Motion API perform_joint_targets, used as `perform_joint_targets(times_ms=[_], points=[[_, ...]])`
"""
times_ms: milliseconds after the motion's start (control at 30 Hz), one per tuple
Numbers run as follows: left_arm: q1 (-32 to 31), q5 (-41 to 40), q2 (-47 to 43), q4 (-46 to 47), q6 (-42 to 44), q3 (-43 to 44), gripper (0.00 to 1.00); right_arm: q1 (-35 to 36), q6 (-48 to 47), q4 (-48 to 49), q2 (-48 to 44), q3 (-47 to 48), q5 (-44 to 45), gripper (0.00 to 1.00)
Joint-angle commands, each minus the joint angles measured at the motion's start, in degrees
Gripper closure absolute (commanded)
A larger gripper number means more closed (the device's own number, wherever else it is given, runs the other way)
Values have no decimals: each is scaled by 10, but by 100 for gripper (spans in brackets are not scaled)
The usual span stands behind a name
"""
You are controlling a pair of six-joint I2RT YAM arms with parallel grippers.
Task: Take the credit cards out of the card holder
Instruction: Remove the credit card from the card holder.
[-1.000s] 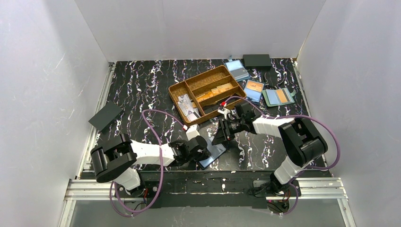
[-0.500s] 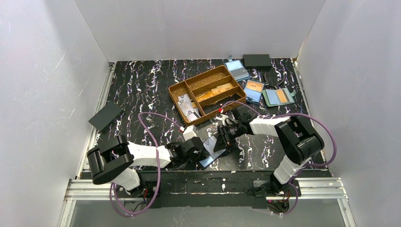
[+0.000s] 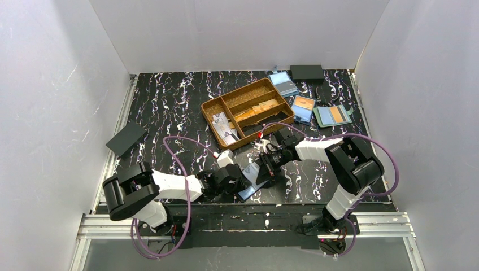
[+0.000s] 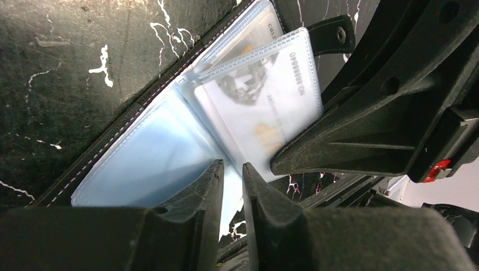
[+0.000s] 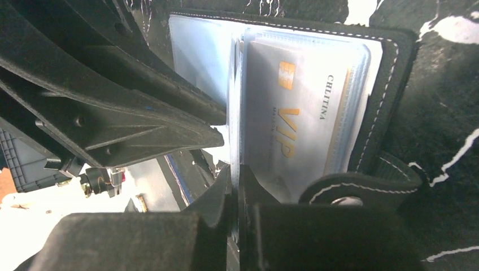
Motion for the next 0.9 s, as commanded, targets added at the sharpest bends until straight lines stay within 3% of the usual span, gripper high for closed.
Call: perform_joint_targets(times_ms=[0, 133, 433, 633, 867], points=[[6, -10, -23, -34, 6, -20, 78, 3, -23, -11, -1, 23, 2, 99], [7, -9, -42, -25, 3, -26, 67, 3, -28, -12, -13, 23, 9, 99], [16, -3, -70, 28, -15, -53, 54, 2, -35, -16, -32, 25, 23, 99], [28, 7, -63, 80, -29, -55, 48, 3, -38, -12, -48, 20, 25, 98], [47, 13, -38, 148, -70, -58, 45, 3, -43, -12, -53, 20, 22, 88]])
